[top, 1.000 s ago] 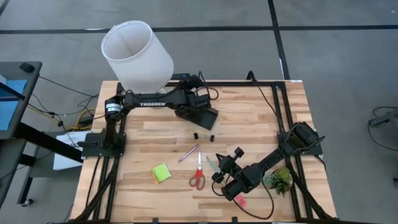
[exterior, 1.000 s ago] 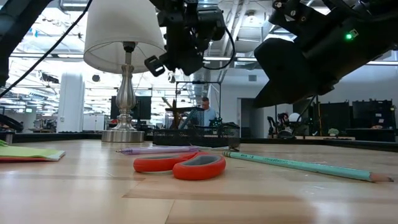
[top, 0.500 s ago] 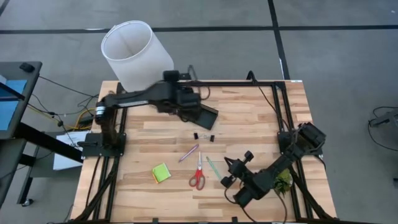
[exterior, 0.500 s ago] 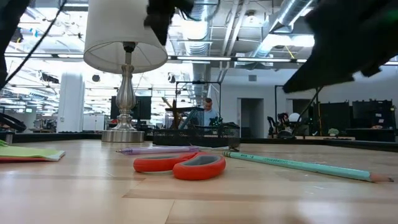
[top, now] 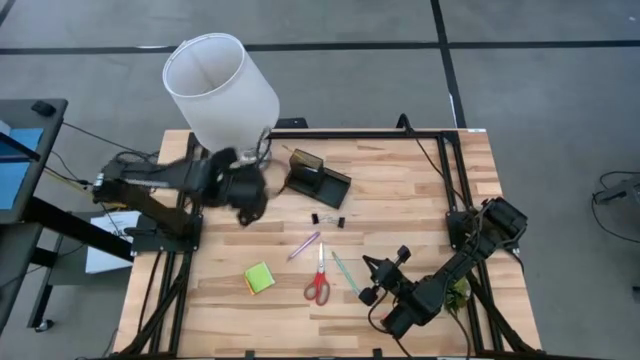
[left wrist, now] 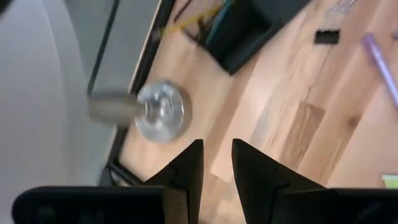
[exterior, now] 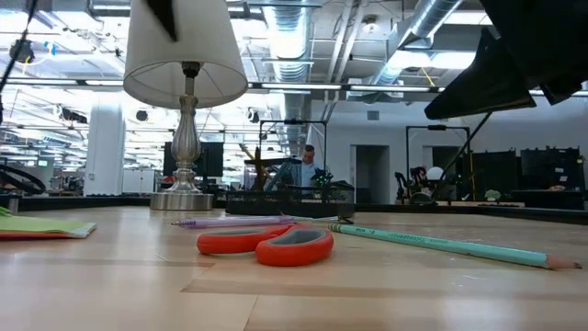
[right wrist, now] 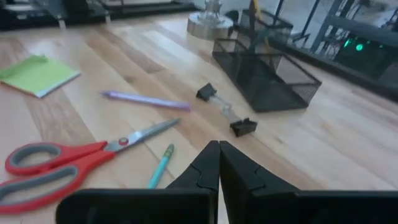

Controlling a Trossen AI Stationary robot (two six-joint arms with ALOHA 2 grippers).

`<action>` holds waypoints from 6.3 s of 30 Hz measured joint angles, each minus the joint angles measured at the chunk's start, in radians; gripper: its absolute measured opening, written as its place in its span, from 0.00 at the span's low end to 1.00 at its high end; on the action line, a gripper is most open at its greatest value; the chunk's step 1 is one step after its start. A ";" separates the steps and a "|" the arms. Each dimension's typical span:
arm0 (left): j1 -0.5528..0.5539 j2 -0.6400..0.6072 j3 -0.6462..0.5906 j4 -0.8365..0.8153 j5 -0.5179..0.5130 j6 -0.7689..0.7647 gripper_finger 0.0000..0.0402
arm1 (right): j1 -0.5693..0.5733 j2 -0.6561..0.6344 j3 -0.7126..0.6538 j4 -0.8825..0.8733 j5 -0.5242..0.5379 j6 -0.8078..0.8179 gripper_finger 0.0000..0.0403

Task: Pick and place office supplies into organizer
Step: Put the purple pen into the black desk organizer

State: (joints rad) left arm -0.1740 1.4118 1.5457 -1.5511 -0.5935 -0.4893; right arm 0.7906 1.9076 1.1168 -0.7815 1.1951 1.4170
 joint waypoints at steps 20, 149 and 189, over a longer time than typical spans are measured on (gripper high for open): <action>-0.300 -0.086 -1.036 1.579 -0.128 -0.273 0.19 | -0.101 0.001 0.000 0.144 0.011 -0.088 0.01; -0.371 0.668 -0.866 1.977 -0.408 -0.388 0.31 | -0.185 0.002 0.000 0.203 -0.026 -0.195 0.01; -0.189 0.113 -0.818 1.545 -0.182 0.423 0.06 | -0.192 0.002 0.000 0.220 -0.020 -0.196 0.01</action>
State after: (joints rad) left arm -0.3630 1.5243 0.7279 -0.0061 -0.7758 -0.0663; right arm 0.5985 1.9091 1.1169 -0.5615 1.1755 1.2213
